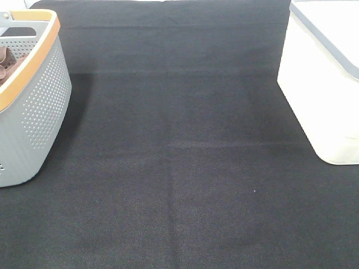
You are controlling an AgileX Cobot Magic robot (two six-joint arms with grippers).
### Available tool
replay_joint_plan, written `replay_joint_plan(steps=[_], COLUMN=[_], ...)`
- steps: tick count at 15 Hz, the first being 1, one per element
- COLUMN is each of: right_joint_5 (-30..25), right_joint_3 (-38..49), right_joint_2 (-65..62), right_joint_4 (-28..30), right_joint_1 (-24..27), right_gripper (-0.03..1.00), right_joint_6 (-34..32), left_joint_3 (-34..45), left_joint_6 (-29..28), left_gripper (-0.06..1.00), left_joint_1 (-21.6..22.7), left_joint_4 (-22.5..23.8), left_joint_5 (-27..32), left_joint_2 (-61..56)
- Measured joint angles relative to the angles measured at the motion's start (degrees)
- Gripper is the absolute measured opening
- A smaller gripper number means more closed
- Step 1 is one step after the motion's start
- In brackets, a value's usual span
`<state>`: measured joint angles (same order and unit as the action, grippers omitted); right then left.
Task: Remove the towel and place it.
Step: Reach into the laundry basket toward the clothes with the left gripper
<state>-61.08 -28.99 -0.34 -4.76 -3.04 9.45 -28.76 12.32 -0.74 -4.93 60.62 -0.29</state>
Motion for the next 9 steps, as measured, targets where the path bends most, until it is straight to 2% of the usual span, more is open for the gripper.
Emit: replay_joint_plan(steps=[9], right_joint_5=[0.0], right_joint_3=[0.0], right_joint_2=[0.0], right_joint_4=[0.0], right_joint_1=[0.0], right_gripper=[0.63], right_joint_6=[0.0], left_joint_3=[0.0], left_joint_6=[0.0], left_gripper=[0.71], left_joint_1=[0.0], left_joint_4=[0.0], left_joint_5=[0.0], left_joint_2=[0.0])
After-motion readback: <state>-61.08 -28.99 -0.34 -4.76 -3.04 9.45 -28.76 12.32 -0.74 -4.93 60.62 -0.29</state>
